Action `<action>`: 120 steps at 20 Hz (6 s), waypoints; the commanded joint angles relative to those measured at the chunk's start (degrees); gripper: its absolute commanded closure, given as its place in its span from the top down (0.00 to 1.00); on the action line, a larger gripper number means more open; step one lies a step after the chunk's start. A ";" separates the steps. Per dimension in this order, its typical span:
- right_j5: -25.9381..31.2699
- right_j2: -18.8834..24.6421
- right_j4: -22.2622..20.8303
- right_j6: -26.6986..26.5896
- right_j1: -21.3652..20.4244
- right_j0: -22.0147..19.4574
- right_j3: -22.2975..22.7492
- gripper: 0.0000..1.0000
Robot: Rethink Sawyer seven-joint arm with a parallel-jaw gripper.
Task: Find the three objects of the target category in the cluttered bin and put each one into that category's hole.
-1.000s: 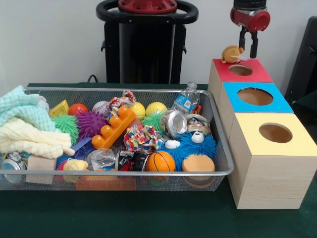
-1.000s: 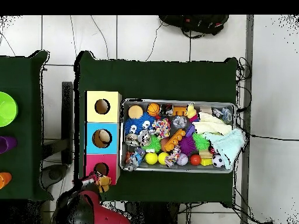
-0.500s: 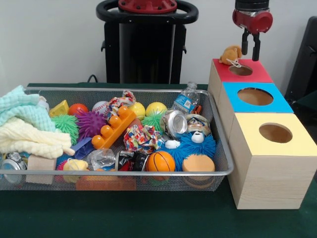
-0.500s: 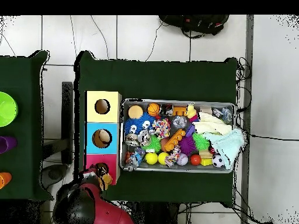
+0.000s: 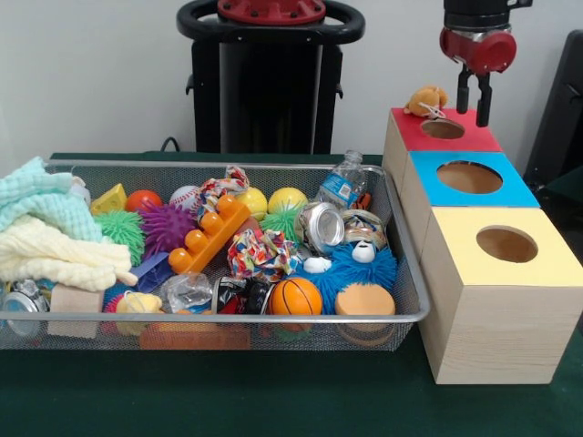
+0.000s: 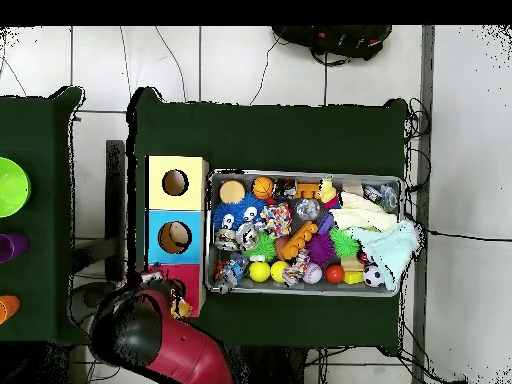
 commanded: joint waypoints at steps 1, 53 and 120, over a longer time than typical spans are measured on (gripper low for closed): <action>11.35 -8.30 2.45 16.97 6.38 2.02 -14.59 1.00; -24.50 25.45 -20.43 38.85 -10.64 -11.46 24.61 1.00; -27.35 19.98 -29.57 34.03 -1.89 -19.24 20.38 1.00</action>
